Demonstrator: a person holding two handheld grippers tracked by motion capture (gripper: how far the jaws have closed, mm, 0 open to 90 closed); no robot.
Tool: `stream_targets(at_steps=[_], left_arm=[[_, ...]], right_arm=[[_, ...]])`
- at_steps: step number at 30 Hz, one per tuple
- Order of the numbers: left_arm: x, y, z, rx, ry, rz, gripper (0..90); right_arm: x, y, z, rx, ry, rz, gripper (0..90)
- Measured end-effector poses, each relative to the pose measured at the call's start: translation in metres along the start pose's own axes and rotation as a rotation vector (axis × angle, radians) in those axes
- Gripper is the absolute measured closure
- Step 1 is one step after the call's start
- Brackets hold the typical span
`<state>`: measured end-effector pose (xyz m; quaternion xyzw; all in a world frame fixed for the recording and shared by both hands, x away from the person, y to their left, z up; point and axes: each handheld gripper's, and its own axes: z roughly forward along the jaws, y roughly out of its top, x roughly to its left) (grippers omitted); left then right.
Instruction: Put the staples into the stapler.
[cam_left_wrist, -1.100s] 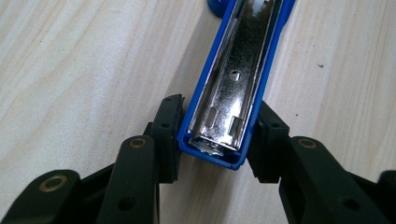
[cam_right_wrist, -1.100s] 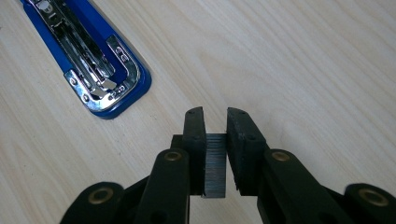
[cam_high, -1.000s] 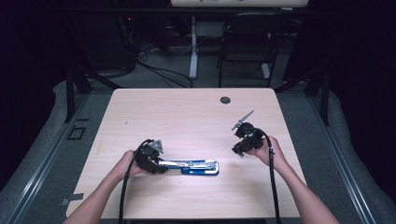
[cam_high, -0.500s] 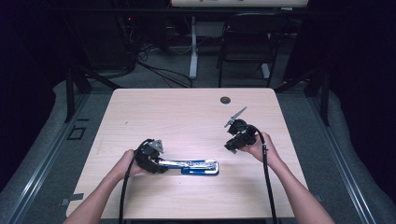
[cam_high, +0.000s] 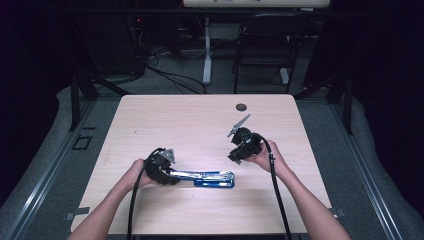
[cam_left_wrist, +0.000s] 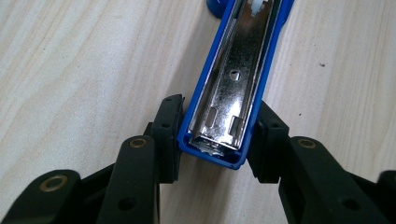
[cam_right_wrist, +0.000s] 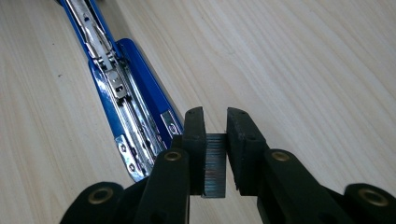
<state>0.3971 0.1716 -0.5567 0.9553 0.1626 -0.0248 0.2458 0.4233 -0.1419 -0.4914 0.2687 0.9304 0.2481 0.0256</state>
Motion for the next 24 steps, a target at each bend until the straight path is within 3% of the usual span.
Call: stream_targets(at_steps=[11,24], left_arm=[[0.002,0.001,0.001,0.004,0.001,0.000,61.1],[0.002,0.001,0.001,0.005,0.002,0.000,61.1]], right_arm=[[0.008,0.004,0.002,-0.023,0.044,-0.033,78.4],[0.026,0.008,0.016,-0.012,0.073,-0.124,78.3]])
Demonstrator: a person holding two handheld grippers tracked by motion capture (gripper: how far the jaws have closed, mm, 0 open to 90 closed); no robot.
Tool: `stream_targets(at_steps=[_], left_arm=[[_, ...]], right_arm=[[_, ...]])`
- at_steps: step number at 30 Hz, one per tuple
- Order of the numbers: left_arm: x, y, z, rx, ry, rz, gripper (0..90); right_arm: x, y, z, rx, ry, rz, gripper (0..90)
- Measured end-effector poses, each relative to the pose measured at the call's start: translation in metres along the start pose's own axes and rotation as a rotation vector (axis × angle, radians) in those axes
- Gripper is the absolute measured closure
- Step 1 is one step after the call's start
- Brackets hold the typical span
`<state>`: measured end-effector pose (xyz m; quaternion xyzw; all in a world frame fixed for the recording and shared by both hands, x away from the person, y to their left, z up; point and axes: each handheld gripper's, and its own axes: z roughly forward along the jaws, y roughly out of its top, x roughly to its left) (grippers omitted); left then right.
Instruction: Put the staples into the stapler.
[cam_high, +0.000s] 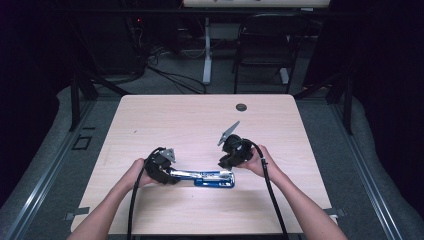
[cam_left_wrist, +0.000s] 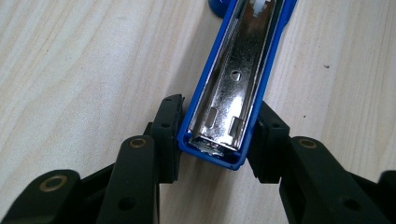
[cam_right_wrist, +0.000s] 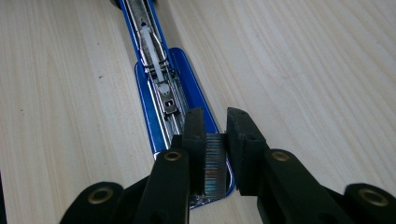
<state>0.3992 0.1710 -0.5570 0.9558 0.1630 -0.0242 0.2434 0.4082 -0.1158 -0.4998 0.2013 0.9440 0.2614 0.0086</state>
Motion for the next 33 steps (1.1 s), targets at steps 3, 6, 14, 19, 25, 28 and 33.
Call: stream_targets(at_steps=[3,6,14,19,25,28,33], left_arm=[[0.000,0.000,0.000,0.000,0.000,-0.001,61.0],[0.000,0.000,0.000,-0.002,-0.001,-0.002,61.1],[0.000,0.000,0.000,-0.001,0.000,-0.003,61.0],[0.000,0.000,0.000,-0.001,0.000,-0.003,61.0],[0.000,0.000,0.001,-0.004,-0.002,-0.005,61.0],[0.000,0.000,0.000,-0.002,-0.002,-0.004,61.0],[-0.001,0.000,0.000,0.002,0.004,-0.003,61.0]], right_arm=[[0.002,0.000,0.002,0.001,0.001,-0.018,78.4],[0.004,0.001,0.004,0.004,0.007,-0.031,78.4],[0.008,-0.001,0.011,0.025,0.022,-0.066,78.4],[0.009,-0.001,0.012,0.028,0.025,-0.080,78.3],[0.009,-0.001,0.012,0.025,0.023,-0.102,78.3],[0.010,-0.001,0.011,0.015,0.023,-0.110,78.3],[0.013,-0.001,0.012,0.021,0.031,-0.123,78.3]])
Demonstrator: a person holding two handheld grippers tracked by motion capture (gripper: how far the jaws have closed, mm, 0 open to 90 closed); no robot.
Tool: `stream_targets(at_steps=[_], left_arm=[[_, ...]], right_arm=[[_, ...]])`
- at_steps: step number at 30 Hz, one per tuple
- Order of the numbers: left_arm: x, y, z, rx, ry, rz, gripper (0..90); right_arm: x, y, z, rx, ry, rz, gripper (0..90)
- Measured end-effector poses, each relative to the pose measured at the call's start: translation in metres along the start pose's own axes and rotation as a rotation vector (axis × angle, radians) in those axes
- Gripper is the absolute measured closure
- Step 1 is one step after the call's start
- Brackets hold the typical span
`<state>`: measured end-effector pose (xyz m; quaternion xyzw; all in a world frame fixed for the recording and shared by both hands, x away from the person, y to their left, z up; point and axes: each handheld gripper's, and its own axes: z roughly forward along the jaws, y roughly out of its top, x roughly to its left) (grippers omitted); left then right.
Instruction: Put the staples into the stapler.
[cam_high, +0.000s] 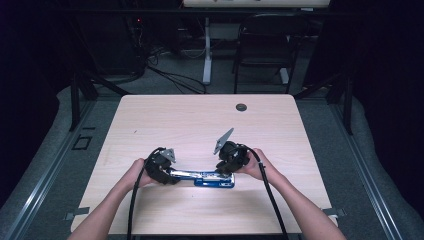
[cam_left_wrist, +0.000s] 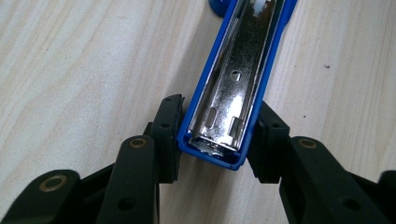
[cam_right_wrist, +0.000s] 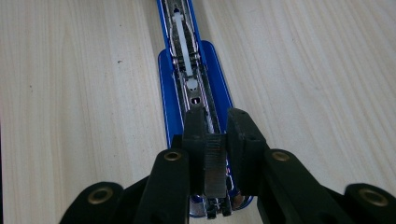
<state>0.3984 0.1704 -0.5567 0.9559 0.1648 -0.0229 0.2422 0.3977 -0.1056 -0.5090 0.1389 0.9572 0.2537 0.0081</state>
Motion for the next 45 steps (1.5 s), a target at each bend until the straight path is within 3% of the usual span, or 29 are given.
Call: stream_targets(at_steps=[14,28,39,45], left_arm=[[0.0004,0.0000,0.0002,0.003,-0.002,0.001,61.1],[0.0004,0.0000,0.0003,0.003,-0.001,0.002,61.1],[0.0002,0.0003,0.0000,0.006,0.002,0.004,61.1],[0.0000,0.0003,0.0000,0.004,0.002,0.004,61.1]], right_arm=[[0.0017,-0.0027,0.0004,0.007,-0.018,-0.053,78.3],[0.0018,-0.0047,0.0027,0.003,-0.005,-0.080,78.3],[0.0041,-0.0064,0.0088,0.064,-0.006,-0.099,77.7],[0.0036,-0.0078,0.0091,0.066,-0.005,-0.099,77.5]])
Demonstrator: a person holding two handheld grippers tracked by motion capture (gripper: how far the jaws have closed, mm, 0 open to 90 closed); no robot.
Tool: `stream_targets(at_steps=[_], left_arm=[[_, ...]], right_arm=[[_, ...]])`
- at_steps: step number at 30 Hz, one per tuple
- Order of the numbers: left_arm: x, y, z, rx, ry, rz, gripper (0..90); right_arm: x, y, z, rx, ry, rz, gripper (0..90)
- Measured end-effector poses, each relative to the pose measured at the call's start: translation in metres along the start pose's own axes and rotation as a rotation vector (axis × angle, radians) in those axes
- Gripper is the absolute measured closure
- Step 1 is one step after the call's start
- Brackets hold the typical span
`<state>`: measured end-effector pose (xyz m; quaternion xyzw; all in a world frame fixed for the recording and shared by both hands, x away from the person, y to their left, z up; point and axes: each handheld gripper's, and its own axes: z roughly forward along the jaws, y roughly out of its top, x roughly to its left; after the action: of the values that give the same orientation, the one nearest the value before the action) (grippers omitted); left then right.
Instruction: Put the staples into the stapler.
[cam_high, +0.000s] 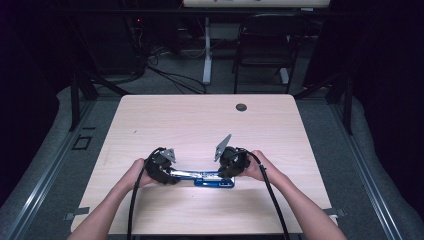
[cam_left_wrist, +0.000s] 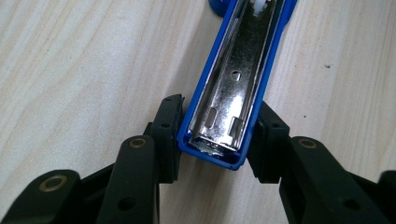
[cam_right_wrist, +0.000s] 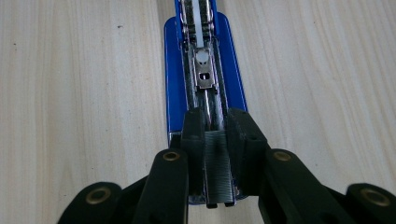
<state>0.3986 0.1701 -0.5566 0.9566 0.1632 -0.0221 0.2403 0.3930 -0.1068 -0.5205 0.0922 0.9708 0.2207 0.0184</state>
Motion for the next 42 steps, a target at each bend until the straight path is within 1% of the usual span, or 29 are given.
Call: stream_targets(at_steps=[6,14,17,18,25,27,29,30,33,35,38,40,42], left_arm=[[0.000,0.000,0.000,0.000,0.000,-0.001,61.1],[0.000,0.000,0.000,-0.003,-0.001,0.000,61.1],[0.000,0.000,0.000,-0.003,-0.001,0.001,61.1],[0.000,0.000,0.000,0.000,0.000,0.003,61.1],[0.000,0.000,0.000,0.002,-0.002,0.002,61.2],[0.000,0.000,0.000,0.002,-0.001,0.004,61.1],[0.000,0.000,0.000,0.005,0.000,0.004,61.1],[0.000,0.000,0.000,0.006,0.001,0.005,61.1],[0.000,0.000,0.000,0.001,0.003,0.005,61.1],[0.000,0.000,-0.001,-0.003,0.006,0.007,61.1],[-0.001,0.000,-0.002,-0.012,0.006,0.007,61.1],[-0.001,0.000,-0.003,-0.010,0.009,0.008,61.1],[-0.002,0.001,-0.003,-0.006,0.011,0.007,61.2]], right_arm=[[-0.001,-0.002,0.001,-0.004,0.011,0.009,77.2],[-0.002,-0.002,0.000,0.003,0.010,0.007,76.4],[-0.003,-0.003,0.000,-0.001,0.014,0.025,73.6],[-0.003,-0.003,0.000,0.001,0.011,0.024,73.0],[-0.006,-0.007,-0.007,-0.036,0.020,0.058,71.4],[-0.007,-0.008,-0.011,-0.053,0.011,0.058,72.0],[-0.008,-0.009,-0.015,-0.052,-0.006,0.065,73.6],[-0.008,-0.010,-0.015,-0.057,-0.010,0.075,73.8],[-0.009,-0.012,-0.016,-0.051,-0.025,0.085,74.7],[-0.009,-0.012,-0.014,-0.045,-0.030,0.094,75.1],[-0.009,-0.011,-0.010,-0.026,-0.035,0.088,75.1],[-0.007,-0.010,-0.008,-0.029,-0.033,0.105,75.8],[-0.007,-0.010,-0.007,-0.032,-0.033,0.113,79.0]])
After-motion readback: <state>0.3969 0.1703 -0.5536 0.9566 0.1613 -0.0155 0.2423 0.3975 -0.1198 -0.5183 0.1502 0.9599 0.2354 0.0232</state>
